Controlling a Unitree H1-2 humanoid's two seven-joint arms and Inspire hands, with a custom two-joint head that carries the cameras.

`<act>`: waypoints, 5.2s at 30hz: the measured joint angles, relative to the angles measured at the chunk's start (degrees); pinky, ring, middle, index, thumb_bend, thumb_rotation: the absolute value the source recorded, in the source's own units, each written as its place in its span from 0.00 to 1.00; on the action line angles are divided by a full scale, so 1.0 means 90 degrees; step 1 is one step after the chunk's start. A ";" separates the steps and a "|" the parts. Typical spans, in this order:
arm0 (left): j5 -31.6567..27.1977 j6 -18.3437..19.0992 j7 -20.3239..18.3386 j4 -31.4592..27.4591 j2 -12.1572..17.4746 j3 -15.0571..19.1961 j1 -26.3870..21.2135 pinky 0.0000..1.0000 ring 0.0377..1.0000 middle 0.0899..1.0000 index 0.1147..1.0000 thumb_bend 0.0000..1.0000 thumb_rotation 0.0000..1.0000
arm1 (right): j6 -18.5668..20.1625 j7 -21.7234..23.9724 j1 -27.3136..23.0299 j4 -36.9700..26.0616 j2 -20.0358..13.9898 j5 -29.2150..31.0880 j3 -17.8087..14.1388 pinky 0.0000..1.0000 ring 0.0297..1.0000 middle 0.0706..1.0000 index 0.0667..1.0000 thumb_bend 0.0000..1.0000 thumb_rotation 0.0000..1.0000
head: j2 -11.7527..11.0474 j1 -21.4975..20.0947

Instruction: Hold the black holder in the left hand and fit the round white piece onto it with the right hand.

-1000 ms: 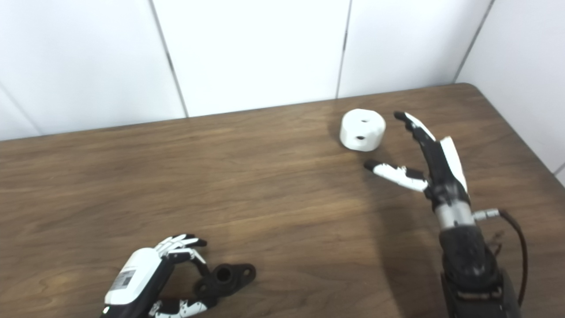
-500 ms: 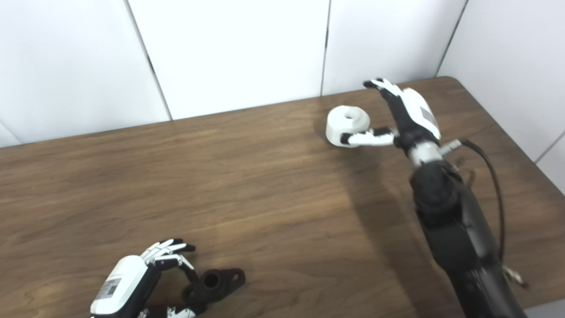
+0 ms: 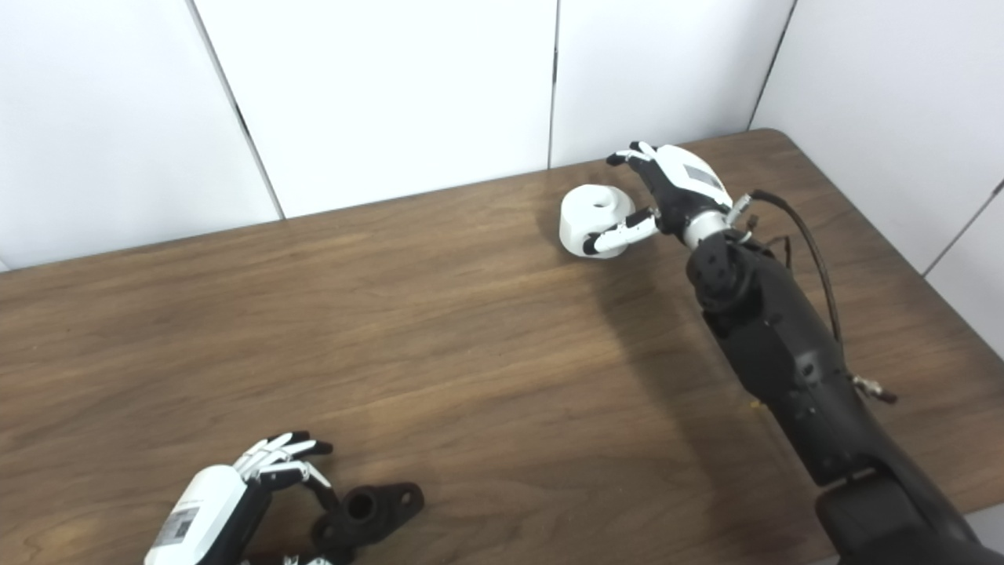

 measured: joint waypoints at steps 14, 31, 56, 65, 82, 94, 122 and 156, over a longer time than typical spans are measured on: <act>-0.0005 -0.0029 -0.0003 0.0003 0.0002 0.0015 0.0003 0.91 0.90 0.81 0.42 0.51 0.04 | 0.0125 0.0192 -0.0106 0.0279 -0.0005 -0.0064 0.0145 0.90 1.00 0.94 0.73 0.87 0.34 | -0.0010 -0.0029; 0.0001 -0.0029 -0.0003 0.0002 0.0000 0.0015 0.0006 0.90 0.90 0.80 0.42 0.51 0.04 | 0.0121 0.0211 -0.0108 0.0258 -0.0031 0.0031 0.0128 0.83 1.00 0.91 0.60 0.79 0.29 | -0.0020 0.0000; 0.0010 -0.0027 -0.0004 -0.0007 -0.0002 0.0023 0.0005 0.89 0.89 0.80 0.42 0.51 0.04 | 0.0110 0.0215 -0.0108 0.0218 -0.0102 0.0054 0.0175 0.87 0.98 0.87 0.48 0.57 0.17 | 0.0000 0.0020; 0.0015 -0.0021 -0.0016 -0.0013 -0.0004 0.0025 0.0005 0.89 0.89 0.80 0.42 0.51 0.04 | 0.0025 0.0166 -0.0108 0.0216 -0.0124 0.0053 0.0174 0.91 1.00 0.85 0.45 0.52 0.14 | 0.0010 0.0039; 0.0143 0.0028 -0.0038 -0.0033 -0.0139 0.0008 0.0013 0.89 0.89 0.80 0.42 0.51 0.04 | 0.0021 0.0240 0.0022 -0.0137 -0.0255 0.0054 0.0174 0.85 0.98 0.84 0.45 0.52 0.14 | 0.0078 0.0371; 0.0482 0.0237 -0.0044 -0.0075 -0.0503 -0.0004 0.0035 0.87 0.88 0.80 0.42 0.51 0.04 | 0.0464 0.1393 0.0781 -0.2695 -0.0376 0.0182 0.0097 0.88 0.95 0.82 0.45 0.52 0.14 | 0.0244 0.0957; 0.1321 0.0823 -0.0216 -0.0095 -0.1103 -0.0264 -0.0070 0.90 0.91 0.82 0.43 0.51 0.05 | 0.0510 0.3933 0.1499 -0.5355 0.0681 -0.0189 0.0194 0.84 0.95 0.81 0.45 0.52 0.14 | 0.0996 0.2168; 0.1498 0.1056 -0.0282 -0.0089 -0.1176 -0.0431 -0.0208 0.89 0.90 0.81 0.43 0.51 0.05 | 0.0196 0.3581 0.1634 -0.5369 0.1337 -0.0786 0.1139 0.88 0.97 0.82 0.45 0.52 0.14 | 0.1133 0.2354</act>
